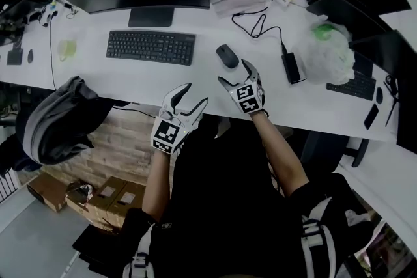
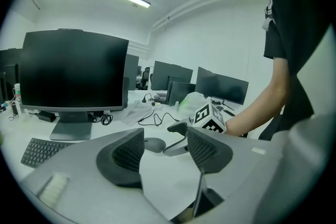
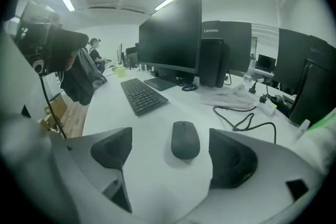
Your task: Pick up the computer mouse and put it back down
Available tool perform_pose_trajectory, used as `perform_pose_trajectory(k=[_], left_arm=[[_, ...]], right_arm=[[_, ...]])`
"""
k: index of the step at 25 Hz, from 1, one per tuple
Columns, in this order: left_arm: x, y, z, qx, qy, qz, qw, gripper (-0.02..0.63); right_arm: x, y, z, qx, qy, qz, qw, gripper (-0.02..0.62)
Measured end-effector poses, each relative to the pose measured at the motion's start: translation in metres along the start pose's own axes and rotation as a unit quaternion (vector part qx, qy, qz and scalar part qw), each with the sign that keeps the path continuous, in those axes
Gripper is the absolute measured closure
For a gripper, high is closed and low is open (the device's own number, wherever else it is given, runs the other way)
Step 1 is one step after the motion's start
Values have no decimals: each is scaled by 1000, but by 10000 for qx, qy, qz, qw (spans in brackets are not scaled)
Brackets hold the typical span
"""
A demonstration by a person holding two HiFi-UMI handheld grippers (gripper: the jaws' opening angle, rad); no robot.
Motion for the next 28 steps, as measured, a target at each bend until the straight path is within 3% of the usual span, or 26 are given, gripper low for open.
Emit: perform_pose_trajectory(k=[10,19,28], left_arm=[[8,4,-11,108,395,220,9989,360],[15,5,-14,201,702,420,9964,365],[24,7,-16,216,833,512,9950,370]], right_arm=[[-9,13,-56,97,467,261,9985,158],[-19,18,-111,653,916,376,9929,198],[-35,20,-149,991,952,523,9891,219]])
Point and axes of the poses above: the fingertips, and each gripper's own axes: z forward along the fingers, x to its right, y out of its underside, the point moved 8 cm from there along -z, backward along the fingers, and after that the axes turned 4 degrees about -z, right-handed, at the moved point
